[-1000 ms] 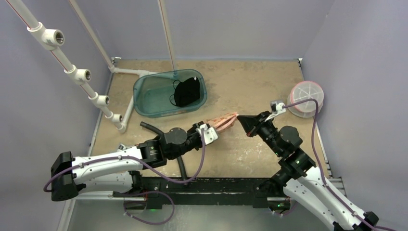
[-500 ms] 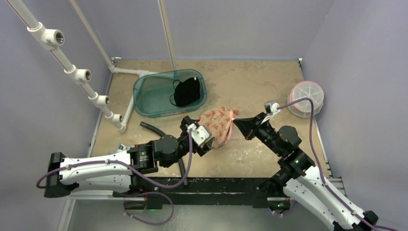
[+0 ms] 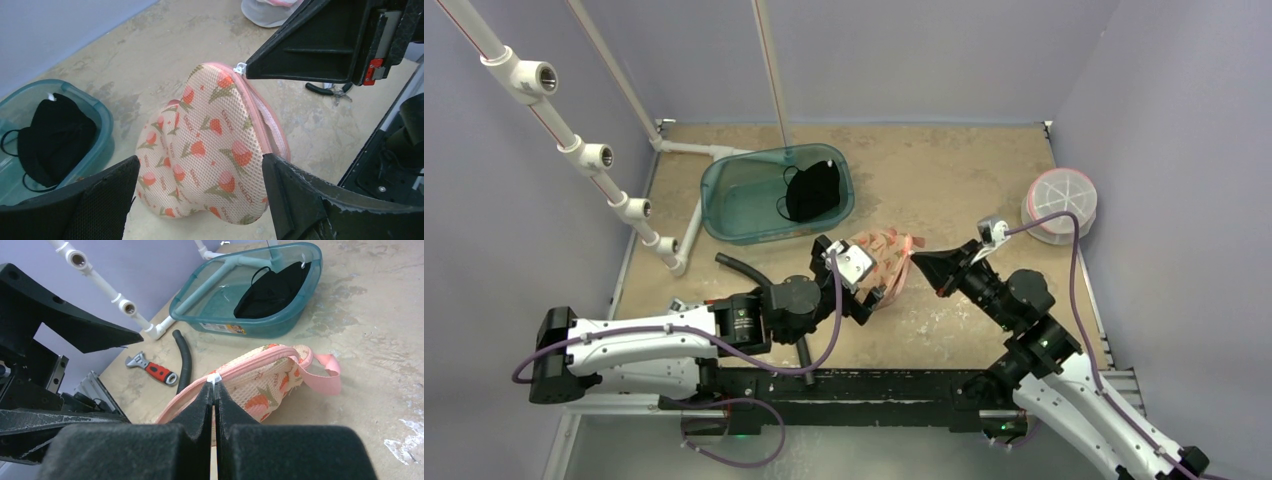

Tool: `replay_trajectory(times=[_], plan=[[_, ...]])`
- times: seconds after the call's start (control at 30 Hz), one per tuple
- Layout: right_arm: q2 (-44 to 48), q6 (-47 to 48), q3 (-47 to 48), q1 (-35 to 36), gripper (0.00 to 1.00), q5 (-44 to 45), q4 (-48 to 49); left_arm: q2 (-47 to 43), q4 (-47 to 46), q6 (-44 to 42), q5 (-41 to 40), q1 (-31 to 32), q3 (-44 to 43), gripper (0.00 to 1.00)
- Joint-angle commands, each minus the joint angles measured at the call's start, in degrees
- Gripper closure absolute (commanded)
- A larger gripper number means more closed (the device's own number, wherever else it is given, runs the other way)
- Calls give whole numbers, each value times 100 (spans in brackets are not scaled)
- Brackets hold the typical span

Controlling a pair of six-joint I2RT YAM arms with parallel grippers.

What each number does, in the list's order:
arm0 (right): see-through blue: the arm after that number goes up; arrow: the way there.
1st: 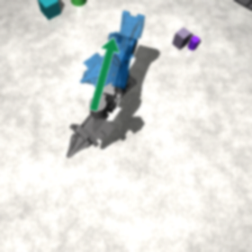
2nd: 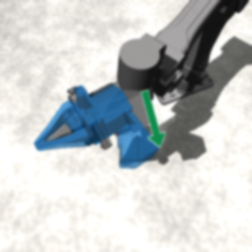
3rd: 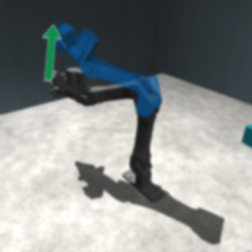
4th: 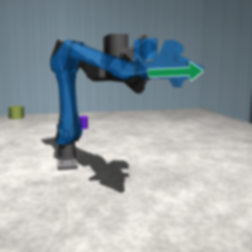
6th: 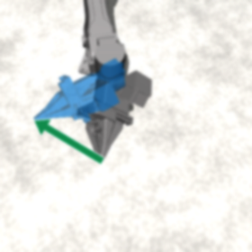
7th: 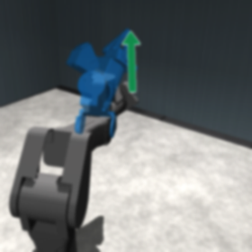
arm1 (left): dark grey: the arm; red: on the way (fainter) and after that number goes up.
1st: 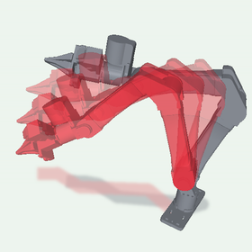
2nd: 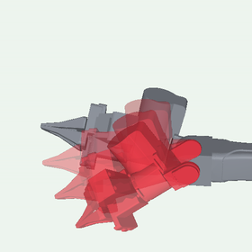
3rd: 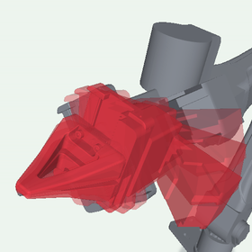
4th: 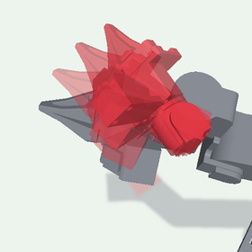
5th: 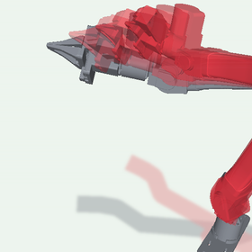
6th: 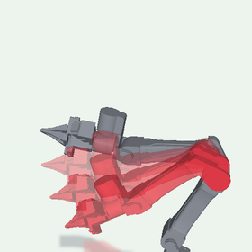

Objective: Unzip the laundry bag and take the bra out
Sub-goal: Unzip the laundry bag at the center of the board.

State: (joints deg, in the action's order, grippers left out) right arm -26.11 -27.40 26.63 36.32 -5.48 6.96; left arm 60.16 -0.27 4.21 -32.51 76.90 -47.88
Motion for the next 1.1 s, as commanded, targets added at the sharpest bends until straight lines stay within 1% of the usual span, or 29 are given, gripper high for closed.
replay_trajectory(times=[0.0, 0.13, 0.27, 0.4, 0.5, 0.57, 0.63, 0.67, 0.7, 0.77, 0.8, 0.9, 1.03, 1.07], plan=[[150, -13, -18, -19, 100, 51, 199, 172, -356, 286, 462, 8, -126, 9], [145, -23, -62, -19, 100, 17, 224, 489, -421, 474, 658, 14, -325, 8], [179, -112, -185, -19, 100, 5, 328, 745, -807, 688, 622, 9, -476, 6], [186, -174, -282, -15, 100, -59, 471, 1472, -316, 706, -51, 12, -992, 6], [197, -227, -376, -19, 100, -114, 587, 1879, -227, 676, -120, 10, -1249, 8], [199, -263, -431, -19, 100, -152, 657, 2103, -239, 615, -127, 9, -1365, 12], [199, -266, -452, -19, 100, -184, 702, 2283, -149, 563, -283, 2, -1508, 22], [198, -267, -449, -24, 100, -196, 718, 2363, -87, 512, -360, -4, -1575, 33], [195, -262, -444, -20, 100, -213, 723, 2459, -8, 465, -437, -2, -1640, 47], [201, -239, -432, -19, 100, -236, 730, 2578, 255, 431, -641, -12, -1743, 70], [189, -234, -431, -17, 100, -249, 744, 2589, 310, 405, -716, -17, -1739, 79], [165, -242, -436, -18, 100, -257, 769, 2427, 200, 331, -815, -11, -1540, 100], [80, -281, -440, -19, 100, -193, 811, 2003, 109, -7, -522, -4, -1078, 100], [44, -291, -428, -19, 100, -132, 807, 1892, -71, -141, -460, 6, -896, 100]])
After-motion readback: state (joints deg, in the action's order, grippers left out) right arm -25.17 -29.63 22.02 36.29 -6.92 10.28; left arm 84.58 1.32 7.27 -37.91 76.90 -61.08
